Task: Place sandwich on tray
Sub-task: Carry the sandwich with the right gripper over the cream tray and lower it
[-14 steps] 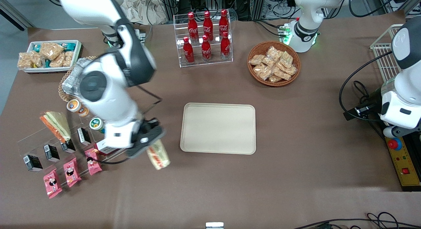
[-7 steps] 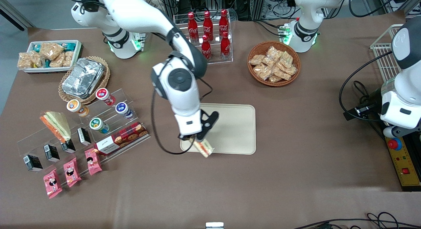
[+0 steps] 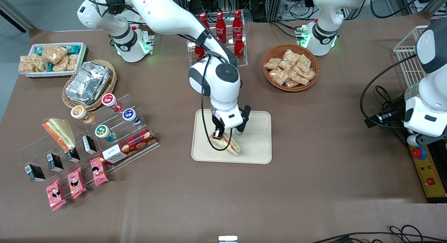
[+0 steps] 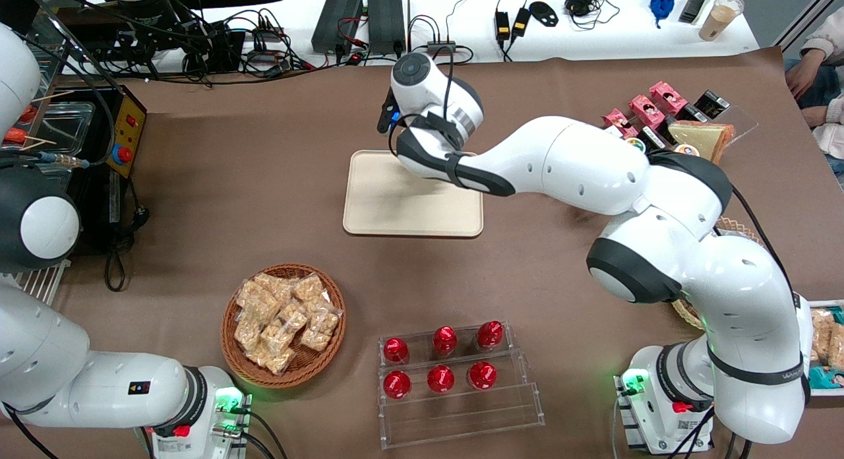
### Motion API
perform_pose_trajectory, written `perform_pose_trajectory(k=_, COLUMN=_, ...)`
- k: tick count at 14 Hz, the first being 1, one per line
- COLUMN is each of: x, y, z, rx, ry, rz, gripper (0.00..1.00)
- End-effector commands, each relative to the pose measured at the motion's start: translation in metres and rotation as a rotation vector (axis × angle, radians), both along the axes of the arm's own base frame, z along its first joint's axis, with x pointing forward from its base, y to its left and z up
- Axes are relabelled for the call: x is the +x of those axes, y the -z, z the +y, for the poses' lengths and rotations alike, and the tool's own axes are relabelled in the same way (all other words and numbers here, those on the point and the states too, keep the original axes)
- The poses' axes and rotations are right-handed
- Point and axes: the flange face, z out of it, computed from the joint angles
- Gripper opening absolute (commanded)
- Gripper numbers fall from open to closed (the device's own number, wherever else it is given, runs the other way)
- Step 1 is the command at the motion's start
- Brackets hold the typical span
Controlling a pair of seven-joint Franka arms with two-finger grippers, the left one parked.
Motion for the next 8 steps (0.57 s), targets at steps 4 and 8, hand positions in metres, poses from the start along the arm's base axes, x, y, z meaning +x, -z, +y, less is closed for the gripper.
perform_pose_trajectory(k=4, x=0.001, y=0.062, z=0.008, rx=-0.009, ry=-0.072, rz=-0.013, gripper=0.13)
perform_pose_trajectory(k=8, x=0.001, y=0.072, z=0.001, rx=-0.013, ry=-0.104, rz=0.027, gripper=0.14)
